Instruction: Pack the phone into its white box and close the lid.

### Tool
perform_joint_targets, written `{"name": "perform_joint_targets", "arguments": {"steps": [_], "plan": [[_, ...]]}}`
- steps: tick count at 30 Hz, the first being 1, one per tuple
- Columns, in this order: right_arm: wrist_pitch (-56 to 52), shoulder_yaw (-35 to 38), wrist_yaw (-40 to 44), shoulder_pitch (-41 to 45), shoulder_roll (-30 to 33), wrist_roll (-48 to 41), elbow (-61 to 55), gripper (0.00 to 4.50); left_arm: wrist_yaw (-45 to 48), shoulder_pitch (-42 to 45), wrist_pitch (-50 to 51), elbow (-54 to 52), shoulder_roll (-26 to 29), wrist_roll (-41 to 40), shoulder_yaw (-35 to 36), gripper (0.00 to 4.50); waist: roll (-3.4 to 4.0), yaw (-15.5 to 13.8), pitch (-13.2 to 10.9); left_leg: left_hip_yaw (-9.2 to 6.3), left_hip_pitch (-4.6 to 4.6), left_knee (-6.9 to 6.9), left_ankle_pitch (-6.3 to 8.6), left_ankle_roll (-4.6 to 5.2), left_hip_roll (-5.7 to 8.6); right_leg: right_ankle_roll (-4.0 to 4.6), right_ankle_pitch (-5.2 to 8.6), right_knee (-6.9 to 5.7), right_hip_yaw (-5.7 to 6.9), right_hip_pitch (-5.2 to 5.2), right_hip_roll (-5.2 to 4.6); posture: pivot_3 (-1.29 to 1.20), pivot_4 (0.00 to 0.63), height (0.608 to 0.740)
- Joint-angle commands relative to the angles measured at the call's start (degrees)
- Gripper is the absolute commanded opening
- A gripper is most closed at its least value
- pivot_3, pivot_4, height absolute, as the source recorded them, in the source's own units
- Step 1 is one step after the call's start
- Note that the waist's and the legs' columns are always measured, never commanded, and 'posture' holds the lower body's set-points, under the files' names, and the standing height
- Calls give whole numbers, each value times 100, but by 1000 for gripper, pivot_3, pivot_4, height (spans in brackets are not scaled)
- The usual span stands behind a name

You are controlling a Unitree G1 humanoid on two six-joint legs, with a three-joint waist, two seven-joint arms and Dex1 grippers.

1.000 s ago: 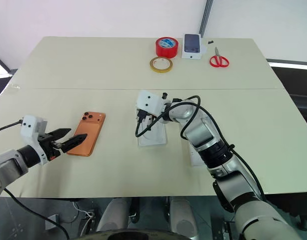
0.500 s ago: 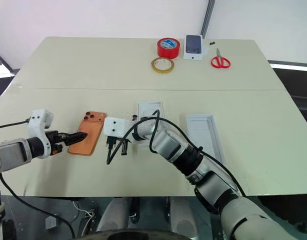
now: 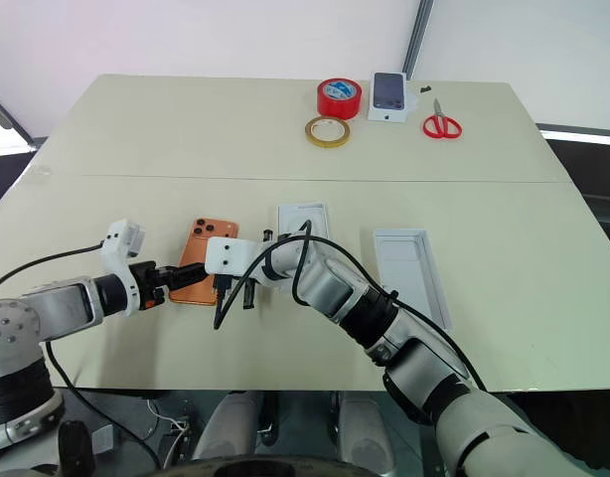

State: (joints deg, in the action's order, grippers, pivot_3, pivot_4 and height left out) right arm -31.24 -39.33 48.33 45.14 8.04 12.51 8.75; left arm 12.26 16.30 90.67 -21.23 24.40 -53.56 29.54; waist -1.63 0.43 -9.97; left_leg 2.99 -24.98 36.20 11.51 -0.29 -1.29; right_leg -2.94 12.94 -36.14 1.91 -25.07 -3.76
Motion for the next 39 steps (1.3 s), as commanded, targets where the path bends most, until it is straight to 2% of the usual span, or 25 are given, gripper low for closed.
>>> {"name": "perform_joint_targets", "arguments": {"steps": [1,6,18,20,22,26,35,38,39], "plan": [[92,103,-39,39,-22,33,-36,11,-43,58,183,233,-162,-486,-40,4244,-1,12,0,-1,0,0,0,0,0,0,0,0,0,0,0,0,150,740],[143,115,-54,39,0,64,-17,11,-203,122,183,385,-22,-491,21,4244,-1,28,0,-2,0,-1,-1,2,-1,0,0,-1,0,-2,2,0,150,740],[123,123,-51,-27,88,70,-155,11,-363,242,183,787,58,-427,720,4244,-1,59,1,-2,0,-6,-1,1,-5,1,0,-2,0,-8,4,0,150,740],[139,117,-56,-24,94,79,-170,0,-400,186,183,755,0,-492,695,3699,-1,59,1,-2,0,-7,0,0,-6,1,0,-1,0,-9,4,0,150,740],[135,130,-43,-12,120,77,-224,0,-431,137,183,742,-47,-579,730,2973,-1,59,1,-2,0,-8,0,-1,-6,1,0,-1,-1,-10,3,0,150,740],[84,189,0,3,200,43,-371,0,-524,109,183,786,-119,-747,881,925,-7,35,2,-2,-3,-10,8,-14,-6,2,0,0,-1,-15,1,0,150,740],[-174,446,154,-49,563,-72,-1062,0,-1115,123,183,932,-494,-1358,1191,925,-7,35,2,-2,-5,-14,9,-16,-6,3,0,1,-2,-19,-2,0,150,740],[-237,577,198,-36,713,-103,-1231,0,-1464,179,183,1052,-712,-1784,1363,119,-8,22,2,-2,-6,-12,9,-16,-5,3,0,2,-1,-18,-2,0,150,740],[-252,626,221,-34,775,-116,-1299,0,-1576,198,183,1058,-774,-1905,1398,48,-8,28,2,-4,-6,-11,9,-16,-5,3,0,2,-1,-17,-2,0,150,740]]}}
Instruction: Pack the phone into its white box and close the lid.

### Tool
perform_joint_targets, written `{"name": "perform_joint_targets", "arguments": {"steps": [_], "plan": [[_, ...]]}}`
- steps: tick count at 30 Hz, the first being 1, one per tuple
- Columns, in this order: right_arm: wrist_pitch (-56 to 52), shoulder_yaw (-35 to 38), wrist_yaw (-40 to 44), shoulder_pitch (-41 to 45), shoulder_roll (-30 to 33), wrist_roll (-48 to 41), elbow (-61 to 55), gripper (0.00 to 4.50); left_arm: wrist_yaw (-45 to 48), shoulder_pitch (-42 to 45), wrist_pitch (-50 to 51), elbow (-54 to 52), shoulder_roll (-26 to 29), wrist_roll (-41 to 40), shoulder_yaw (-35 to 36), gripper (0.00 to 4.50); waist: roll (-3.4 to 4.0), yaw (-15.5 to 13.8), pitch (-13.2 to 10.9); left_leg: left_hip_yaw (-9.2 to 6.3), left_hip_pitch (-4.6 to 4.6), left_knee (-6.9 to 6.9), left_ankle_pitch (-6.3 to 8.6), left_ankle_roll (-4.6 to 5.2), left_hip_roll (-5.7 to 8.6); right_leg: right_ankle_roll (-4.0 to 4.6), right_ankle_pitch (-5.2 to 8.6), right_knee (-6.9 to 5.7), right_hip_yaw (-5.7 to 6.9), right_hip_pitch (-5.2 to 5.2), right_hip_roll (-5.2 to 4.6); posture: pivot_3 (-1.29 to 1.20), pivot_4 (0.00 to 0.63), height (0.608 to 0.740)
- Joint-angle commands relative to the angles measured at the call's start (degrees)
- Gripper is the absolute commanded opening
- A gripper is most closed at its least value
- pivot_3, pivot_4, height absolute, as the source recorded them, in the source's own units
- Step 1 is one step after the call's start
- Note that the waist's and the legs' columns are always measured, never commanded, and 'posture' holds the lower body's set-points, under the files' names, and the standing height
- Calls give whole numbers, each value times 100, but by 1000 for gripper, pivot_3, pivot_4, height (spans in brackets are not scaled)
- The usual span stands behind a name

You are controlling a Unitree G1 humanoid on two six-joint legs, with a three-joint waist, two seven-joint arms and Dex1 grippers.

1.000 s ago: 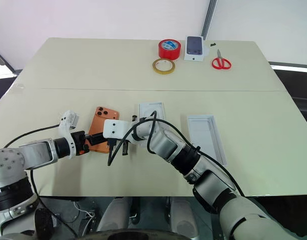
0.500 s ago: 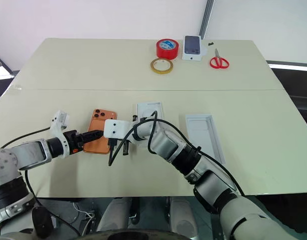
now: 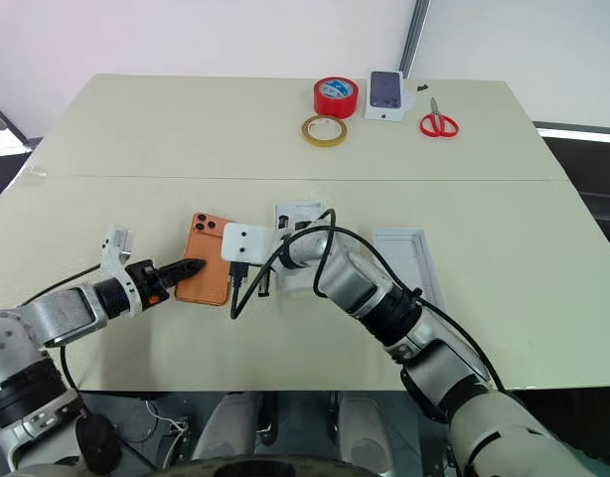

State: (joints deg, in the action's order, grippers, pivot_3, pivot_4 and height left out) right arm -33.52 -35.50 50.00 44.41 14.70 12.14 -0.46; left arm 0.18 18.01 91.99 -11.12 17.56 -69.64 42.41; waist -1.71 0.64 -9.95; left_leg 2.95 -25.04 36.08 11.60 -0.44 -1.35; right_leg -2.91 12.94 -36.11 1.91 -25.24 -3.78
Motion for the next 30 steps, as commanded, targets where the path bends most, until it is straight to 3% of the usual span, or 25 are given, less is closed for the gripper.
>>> {"name": "perform_joint_targets", "arguments": {"steps": [1,5,12,22,30], "plan": [[-34,272,70,38,147,-87,-422,0,-465,37,51,48,-122,-390,129,48,0,9,0,0,0,0,0,0,0,0,0,0,0,0,0,0,150,740],[-86,631,247,67,470,-285,-735,0,-1240,83,-447,118,-372,-1381,99,48,-2,-15,-2,1,-2,1,-1,1,1,0,0,1,0,0,0,0,150,740],[134,1409,654,-46,1352,-791,-956,0,-2879,-39,-2393,-393,-869,-3270,-1109,48,-10,-33,-6,0,-21,9,-1,2,5,0,-1,8,0,-8,-7,0,150,740],[147,1947,599,-465,2180,-933,-873,0,-3004,205,-3623,-131,-1257,-2766,-2806,48,-10,-36,-7,6,-21,12,-12,21,5,0,0,8,0,-6,12,0,150,740],[61,1996,453,-516,2288,-941,-896,0,-2900,278,-3652,266,-1057,-2538,-3330,48,-12,-103,-8,8,-21,17,-13,23,3,-5,1,8,0,-4,38,0,150,740]]}}
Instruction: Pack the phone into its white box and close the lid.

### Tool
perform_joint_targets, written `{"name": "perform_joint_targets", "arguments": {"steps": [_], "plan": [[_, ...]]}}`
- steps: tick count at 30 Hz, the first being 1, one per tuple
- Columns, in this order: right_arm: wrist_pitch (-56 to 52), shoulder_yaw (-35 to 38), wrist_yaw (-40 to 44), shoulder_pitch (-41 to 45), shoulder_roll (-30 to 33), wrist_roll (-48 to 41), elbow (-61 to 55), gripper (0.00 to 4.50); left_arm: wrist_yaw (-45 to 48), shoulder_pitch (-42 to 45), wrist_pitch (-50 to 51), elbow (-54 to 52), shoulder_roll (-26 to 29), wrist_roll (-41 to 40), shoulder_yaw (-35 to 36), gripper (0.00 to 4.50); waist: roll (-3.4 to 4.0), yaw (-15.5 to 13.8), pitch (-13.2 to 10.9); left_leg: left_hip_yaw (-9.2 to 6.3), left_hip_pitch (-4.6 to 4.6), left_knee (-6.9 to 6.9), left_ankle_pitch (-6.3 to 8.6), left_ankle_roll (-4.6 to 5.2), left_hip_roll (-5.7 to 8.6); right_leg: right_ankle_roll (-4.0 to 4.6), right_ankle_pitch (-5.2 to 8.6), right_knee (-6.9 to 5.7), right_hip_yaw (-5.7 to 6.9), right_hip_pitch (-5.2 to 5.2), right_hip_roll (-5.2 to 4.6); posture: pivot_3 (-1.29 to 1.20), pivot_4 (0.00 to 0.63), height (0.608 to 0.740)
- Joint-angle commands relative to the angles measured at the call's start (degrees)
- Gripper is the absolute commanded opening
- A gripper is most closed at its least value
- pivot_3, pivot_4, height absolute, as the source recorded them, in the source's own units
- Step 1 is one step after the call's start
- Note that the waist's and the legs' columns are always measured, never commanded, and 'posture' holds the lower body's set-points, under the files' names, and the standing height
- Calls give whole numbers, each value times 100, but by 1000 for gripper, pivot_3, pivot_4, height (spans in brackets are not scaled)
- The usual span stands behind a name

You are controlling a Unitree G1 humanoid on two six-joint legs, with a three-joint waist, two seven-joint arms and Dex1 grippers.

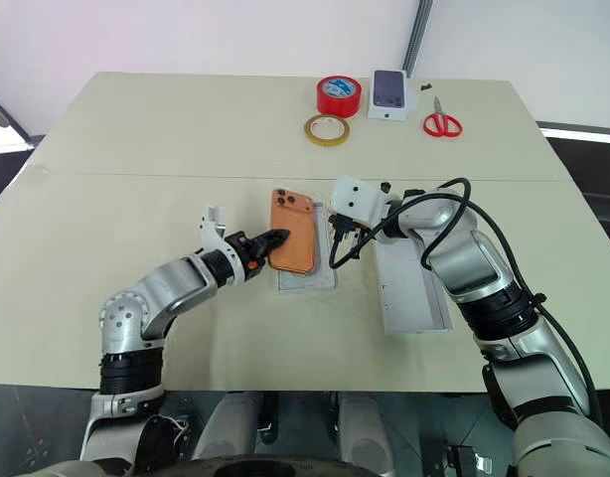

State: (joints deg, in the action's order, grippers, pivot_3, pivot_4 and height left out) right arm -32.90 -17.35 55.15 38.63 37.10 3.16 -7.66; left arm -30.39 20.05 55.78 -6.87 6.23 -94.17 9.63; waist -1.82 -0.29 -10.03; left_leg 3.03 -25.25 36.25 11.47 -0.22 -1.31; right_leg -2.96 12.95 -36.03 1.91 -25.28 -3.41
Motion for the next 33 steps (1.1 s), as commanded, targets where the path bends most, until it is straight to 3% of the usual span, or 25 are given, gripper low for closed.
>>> {"name": "perform_joint_targets", "arguments": {"steps": [1,5,9,15,27,33], "plan": [[-2,179,-66,58,57,-45,-176,0,172,58,-42,-166,99,-104,-63,491,0,-23,0,-1,0,0,0,0,-1,0,0,0,0,0,2,0,150,740],[15,143,-87,18,100,0,-174,0,238,2,-68,-204,176,-158,-89,2312,0,-47,0,0,-1,4,0,0,-1,-1,1,0,0,1,3,0,150,740],[2,134,-95,19,102,5,-172,0,337,-118,-16,-315,312,-189,-135,4428,0,-50,0,-1,0,7,0,0,1,-4,3,0,0,6,1,0,150,740],[26,74,-118,29,57,15,-103,0,788,-34,230,-512,837,103,-401,4475,0,-42,0,-3,1,7,0,0,-5,-4,3,-1,1,5,8,0,150,740],[-55,2,-204,-24,-10,25,-127,0,1371,653,521,-111,856,794,-894,4475,0,-48,0,-2,-1,9,0,0,1,-7,5,0,1,7,4,0,150,740],[-156,27,-258,-80,21,25,-215,0,1587,532,889,-283,1231,889,-833,4475,0,-41,0,-3,0,9,0,0,-2,-9,5,-2,1,7,7,0,150,740]]}}
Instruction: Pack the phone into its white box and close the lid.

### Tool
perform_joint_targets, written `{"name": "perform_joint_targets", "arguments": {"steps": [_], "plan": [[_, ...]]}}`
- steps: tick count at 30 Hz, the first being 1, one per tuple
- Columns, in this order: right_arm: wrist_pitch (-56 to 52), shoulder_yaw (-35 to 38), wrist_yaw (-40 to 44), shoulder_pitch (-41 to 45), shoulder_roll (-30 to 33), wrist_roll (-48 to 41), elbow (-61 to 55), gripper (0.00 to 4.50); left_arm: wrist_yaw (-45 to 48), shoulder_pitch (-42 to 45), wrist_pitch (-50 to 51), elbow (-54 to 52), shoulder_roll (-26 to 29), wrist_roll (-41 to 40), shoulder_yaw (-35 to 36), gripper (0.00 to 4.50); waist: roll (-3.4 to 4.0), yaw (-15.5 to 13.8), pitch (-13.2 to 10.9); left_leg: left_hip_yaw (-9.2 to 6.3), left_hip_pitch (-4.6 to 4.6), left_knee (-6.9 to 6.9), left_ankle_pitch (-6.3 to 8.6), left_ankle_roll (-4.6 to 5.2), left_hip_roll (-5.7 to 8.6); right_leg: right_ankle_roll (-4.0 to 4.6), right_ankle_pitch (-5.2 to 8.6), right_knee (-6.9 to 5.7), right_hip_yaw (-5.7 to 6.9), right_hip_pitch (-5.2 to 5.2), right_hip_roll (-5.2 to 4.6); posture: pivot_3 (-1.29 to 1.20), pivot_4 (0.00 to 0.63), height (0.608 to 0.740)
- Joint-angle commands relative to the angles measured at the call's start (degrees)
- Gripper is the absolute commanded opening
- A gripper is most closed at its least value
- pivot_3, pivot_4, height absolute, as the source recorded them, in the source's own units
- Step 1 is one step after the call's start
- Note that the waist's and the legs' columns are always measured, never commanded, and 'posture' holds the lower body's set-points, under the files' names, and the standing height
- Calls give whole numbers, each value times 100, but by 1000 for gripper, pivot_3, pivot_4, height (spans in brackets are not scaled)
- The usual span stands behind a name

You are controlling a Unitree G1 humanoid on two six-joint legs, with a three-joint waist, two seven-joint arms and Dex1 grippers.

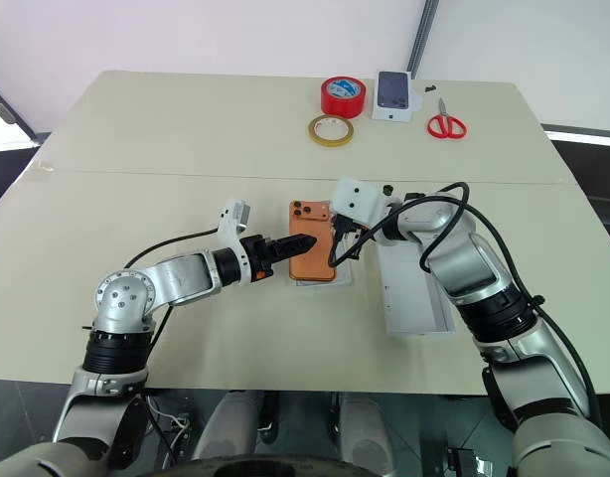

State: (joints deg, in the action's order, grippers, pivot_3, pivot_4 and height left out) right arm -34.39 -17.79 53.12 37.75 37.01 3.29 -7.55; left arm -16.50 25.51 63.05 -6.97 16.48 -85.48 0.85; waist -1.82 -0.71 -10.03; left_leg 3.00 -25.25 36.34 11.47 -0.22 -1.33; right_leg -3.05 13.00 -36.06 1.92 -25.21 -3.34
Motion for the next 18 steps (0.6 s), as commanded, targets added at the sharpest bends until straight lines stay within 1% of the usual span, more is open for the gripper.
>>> {"name": "perform_joint_targets", "arguments": {"steps": [1,7,9,12,15,18], "plan": [[-13,76,-58,2,42,17,-233,0,243,-44,211,-313,298,47,73,4475,0,8,0,0,0,0,0,0,0,0,0,0,0,0,0,0,150,740],[-12,101,-28,-2,93,-2,-269,0,867,-348,406,-755,1198,235,289,4475,1,9,-1,1,2,-2,0,0,-4,1,1,-2,0,-2,1,0,150,740],[-12,55,-2,43,41,-22,-300,0,1567,-700,296,-1158,1906,830,361,4475,1,21,-1,2,2,-2,0,-1,-3,1,1,-1,0,-2,-1,0,150,740],[-194,-60,42,109,-103,-81,-453,0,2764,-1268,-558,-1750,2729,2011,404,4475,9,62,-5,12,2,-14,1,-3,-5,3,1,1,-1,-14,-8,0,150,740],[-449,-258,67,186,-317,-121,-669,0,4019,-1974,-1715,-2076,3219,3046,500,4475,11,67,-6,12,1,-16,2,-5,-7,7,1,3,-2,-19,-22,0,150,740],[-812,-537,-3,385,-569,-32,-712,0,4782,-2420,-2437,-1931,3396,3664,669,4475,15,116,-8,11,-3,-24,13,-23,-8,11,0,12,-4,-22,-33,0,150,740]]}}
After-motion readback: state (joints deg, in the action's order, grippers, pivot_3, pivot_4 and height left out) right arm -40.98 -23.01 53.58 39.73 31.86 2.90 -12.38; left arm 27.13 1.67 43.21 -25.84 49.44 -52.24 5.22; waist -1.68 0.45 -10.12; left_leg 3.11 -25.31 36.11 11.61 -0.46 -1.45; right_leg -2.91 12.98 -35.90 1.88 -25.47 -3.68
